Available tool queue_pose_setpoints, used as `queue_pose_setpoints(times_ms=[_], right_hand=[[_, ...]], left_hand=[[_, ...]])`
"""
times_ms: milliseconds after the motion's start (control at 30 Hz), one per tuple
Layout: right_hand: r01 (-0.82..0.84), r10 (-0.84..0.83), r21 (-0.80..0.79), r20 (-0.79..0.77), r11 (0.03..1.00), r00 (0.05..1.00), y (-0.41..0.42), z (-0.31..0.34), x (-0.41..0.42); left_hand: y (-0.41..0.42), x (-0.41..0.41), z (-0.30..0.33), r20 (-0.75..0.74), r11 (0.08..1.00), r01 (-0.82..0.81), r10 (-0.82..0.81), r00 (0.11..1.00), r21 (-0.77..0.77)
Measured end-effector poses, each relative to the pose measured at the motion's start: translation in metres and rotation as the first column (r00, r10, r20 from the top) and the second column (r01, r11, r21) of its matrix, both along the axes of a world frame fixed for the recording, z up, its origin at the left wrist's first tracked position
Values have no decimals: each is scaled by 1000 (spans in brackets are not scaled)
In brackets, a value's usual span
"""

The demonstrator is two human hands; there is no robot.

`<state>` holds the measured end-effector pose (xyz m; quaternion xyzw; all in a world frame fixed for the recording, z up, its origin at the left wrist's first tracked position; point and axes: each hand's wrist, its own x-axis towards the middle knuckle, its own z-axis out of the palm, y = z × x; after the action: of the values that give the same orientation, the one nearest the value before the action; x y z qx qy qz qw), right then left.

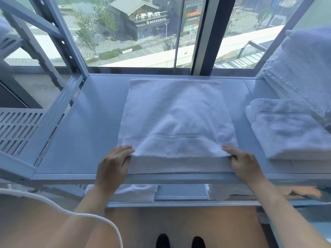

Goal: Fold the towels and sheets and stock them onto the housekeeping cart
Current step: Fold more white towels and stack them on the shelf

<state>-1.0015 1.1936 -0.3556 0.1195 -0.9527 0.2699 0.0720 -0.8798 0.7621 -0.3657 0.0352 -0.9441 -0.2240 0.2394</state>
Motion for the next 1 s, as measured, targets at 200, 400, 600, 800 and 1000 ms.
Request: queue_pose_setpoints(times_ms=[200, 400, 600, 800, 1000], right_hand=[[-38, 38, 9, -37, 999, 999, 4, -23, 1], [15, -13, 11, -159, 1000, 987, 0, 8, -29], [69, -67, 17, -115, 997, 991, 14, -8, 7], [55, -57, -20, -112, 998, 992, 12, -25, 12], [65, -66, -6, -93, 998, 994, 4, -2, -11]], left_hand=[[6, 6, -32, 46, 999, 16, -17, 999, 28], [-7, -25, 14, -20, 997, -39, 38, 999, -59], [0, 15, -3, -47, 1000, -10, 10, 999, 5], [12, 29, -43, -3, 993, -20, 20, 1000, 112], [2, -5, -19, 44, 997, -63, 61, 997, 49]])
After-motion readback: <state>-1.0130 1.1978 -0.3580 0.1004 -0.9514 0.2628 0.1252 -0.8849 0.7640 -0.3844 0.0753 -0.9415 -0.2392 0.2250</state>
